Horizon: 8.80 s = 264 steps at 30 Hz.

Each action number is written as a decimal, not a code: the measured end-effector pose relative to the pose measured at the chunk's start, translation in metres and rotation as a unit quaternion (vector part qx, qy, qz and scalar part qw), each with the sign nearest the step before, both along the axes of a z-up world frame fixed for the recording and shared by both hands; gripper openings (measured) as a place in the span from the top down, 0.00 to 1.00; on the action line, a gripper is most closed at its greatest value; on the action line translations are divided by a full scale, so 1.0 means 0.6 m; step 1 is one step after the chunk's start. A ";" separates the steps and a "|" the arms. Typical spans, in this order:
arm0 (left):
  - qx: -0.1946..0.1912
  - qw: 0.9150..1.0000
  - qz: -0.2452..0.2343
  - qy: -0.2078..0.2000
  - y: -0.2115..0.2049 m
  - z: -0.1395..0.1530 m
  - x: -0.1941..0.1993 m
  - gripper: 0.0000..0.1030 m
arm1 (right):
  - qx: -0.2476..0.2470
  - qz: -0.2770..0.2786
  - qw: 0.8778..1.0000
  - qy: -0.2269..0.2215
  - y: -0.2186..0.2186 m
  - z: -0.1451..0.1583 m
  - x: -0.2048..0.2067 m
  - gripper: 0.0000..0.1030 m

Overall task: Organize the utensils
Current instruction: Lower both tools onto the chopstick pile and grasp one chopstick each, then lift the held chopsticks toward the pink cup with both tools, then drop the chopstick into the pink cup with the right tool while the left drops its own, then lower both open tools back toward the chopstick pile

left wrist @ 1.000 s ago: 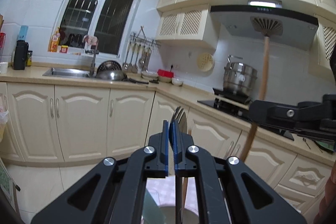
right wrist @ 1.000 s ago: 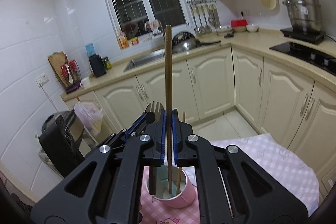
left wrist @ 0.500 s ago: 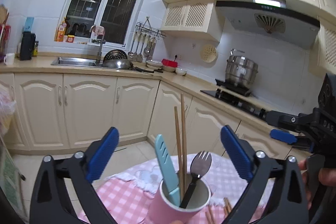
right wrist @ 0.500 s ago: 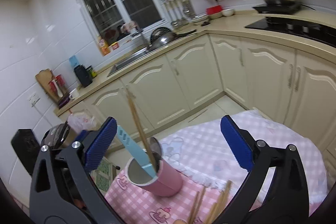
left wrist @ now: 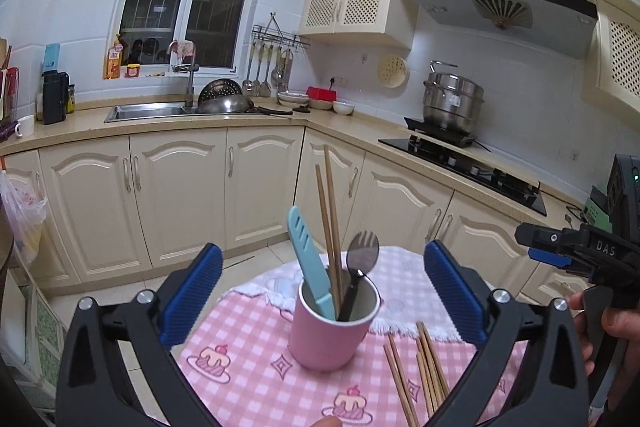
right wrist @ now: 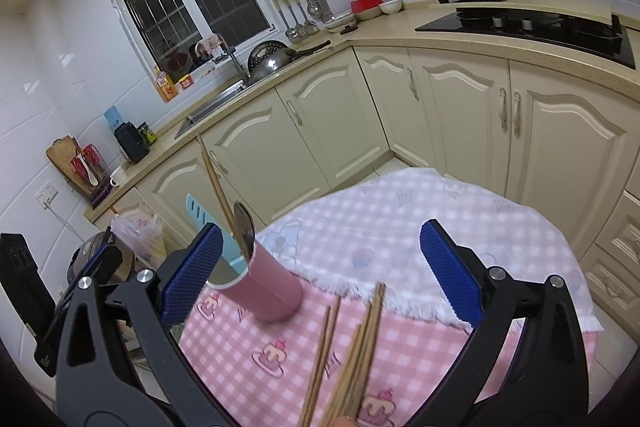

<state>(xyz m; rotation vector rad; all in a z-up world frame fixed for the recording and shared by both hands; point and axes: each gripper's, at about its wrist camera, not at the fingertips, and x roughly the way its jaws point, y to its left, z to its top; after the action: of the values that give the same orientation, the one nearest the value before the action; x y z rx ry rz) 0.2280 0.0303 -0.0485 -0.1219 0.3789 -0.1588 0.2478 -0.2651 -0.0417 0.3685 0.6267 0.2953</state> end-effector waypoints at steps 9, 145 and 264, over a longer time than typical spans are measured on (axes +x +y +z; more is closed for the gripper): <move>0.005 1.000 -0.009 0.026 -0.020 -0.014 -0.027 0.04 | -0.023 -0.008 0.999 0.028 -0.012 -0.024 -0.043 0.06; -0.051 0.990 -0.061 -0.115 -0.021 0.085 0.060 0.95 | -0.021 0.083 0.989 -0.118 0.086 0.116 -0.002 0.94; 0.158 0.947 -0.100 0.261 -0.152 -0.296 0.027 0.04 | -0.229 0.034 0.956 0.180 0.060 -0.257 -0.071 0.06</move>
<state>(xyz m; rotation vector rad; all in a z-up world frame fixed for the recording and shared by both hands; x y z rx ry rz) 0.2439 -0.0607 -0.2262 0.1989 0.9420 -0.2636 0.2049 -0.2294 -0.1959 -0.0518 1.0426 0.1387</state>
